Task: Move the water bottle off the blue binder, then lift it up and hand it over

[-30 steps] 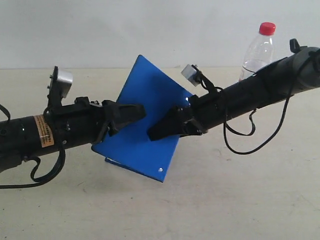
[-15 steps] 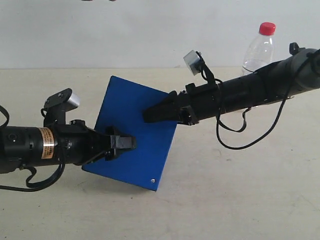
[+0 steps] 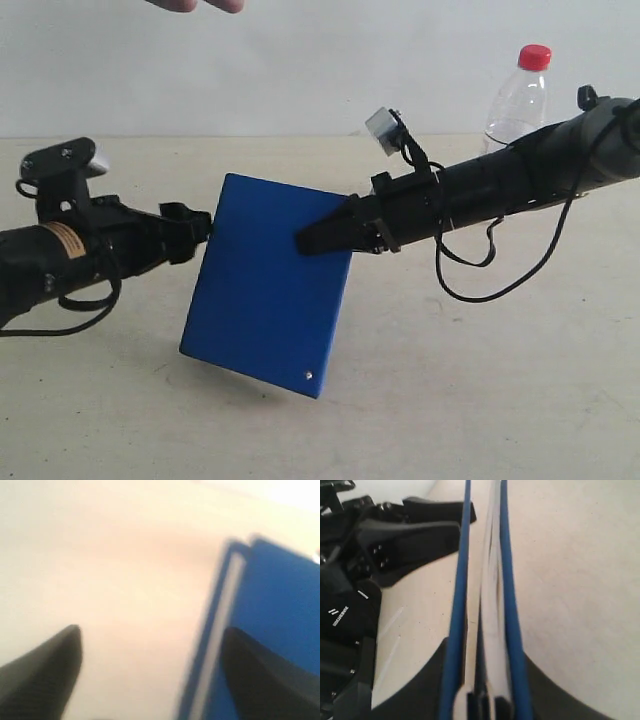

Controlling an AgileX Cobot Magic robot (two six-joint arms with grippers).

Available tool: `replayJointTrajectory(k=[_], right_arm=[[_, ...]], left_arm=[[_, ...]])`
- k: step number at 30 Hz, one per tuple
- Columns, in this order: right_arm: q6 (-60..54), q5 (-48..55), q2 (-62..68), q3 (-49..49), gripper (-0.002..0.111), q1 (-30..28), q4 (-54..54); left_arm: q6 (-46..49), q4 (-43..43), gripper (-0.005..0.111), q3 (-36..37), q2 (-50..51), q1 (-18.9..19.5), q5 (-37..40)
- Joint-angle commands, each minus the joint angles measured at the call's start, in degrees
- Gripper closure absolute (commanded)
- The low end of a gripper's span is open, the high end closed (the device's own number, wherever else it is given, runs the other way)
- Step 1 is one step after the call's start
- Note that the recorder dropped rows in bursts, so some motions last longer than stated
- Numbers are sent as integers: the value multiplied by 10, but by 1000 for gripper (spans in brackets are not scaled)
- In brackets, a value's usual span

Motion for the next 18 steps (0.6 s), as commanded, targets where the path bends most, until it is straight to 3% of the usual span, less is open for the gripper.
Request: replayJointTrajectory(k=[1,2,3,6,11,18], right_arm=[[11,26,-7,-1,108,1,-21],[15,26,-7,-1,108,1,-27],[17,26,-10,-1,108,1,-37],[27,26,-24,-1,108,1,-63],[27,26,-88,-1,109,1,-116],[110,14,-236,-1,109,1,-248]], left_arm=[[183,-140,82,21,-69,1,1],[190,-141,98,27,-84,1,1],[205,-139,101,37,-106,1,1],[235,-153,102,66,-160,1,-13],[310,-211,102,131,-275,1,-121],[606,-359,102,146,-451,0,-113]])
